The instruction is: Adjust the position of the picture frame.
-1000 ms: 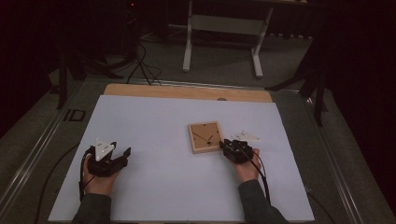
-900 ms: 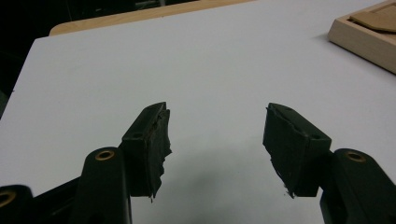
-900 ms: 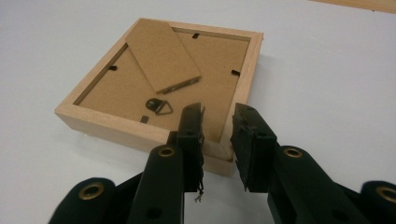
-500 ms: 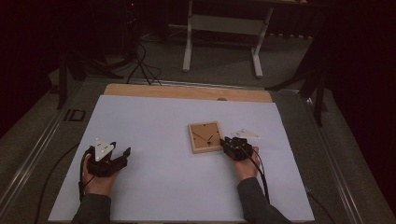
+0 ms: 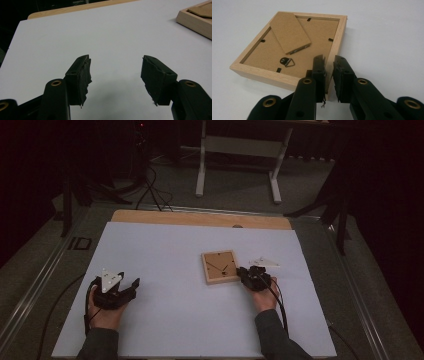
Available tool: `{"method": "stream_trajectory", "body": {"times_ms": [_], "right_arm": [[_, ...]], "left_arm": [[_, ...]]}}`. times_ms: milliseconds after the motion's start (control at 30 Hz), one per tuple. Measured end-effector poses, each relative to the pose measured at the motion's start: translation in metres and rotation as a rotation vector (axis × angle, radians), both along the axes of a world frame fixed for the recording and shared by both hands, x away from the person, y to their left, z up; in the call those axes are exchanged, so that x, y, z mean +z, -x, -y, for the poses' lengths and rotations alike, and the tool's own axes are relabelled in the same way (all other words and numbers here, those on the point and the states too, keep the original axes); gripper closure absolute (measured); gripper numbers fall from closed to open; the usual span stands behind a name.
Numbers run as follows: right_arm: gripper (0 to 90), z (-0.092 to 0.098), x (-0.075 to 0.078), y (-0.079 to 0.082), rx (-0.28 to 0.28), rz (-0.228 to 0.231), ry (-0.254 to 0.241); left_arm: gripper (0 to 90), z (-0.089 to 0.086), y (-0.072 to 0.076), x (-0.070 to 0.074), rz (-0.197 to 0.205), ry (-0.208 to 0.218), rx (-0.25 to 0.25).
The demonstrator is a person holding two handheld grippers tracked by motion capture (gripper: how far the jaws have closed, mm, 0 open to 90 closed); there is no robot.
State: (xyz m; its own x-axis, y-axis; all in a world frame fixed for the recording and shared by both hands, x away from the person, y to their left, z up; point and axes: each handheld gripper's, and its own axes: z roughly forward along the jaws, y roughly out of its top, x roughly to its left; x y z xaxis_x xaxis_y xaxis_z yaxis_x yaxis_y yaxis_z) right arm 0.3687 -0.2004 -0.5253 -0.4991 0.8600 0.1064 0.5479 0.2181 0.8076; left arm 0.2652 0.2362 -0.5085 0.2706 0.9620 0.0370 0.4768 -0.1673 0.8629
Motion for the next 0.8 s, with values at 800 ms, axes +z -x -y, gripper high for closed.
{"method": "stream_trajectory", "body": {"times_ms": [800], "right_arm": [[79.8,-0.014,0.002,0.009,0.079,0.018,0.045]], "left_arm": [[40.4,0.001,0.0,-0.001,-0.004,-0.004,-0.012]]}}
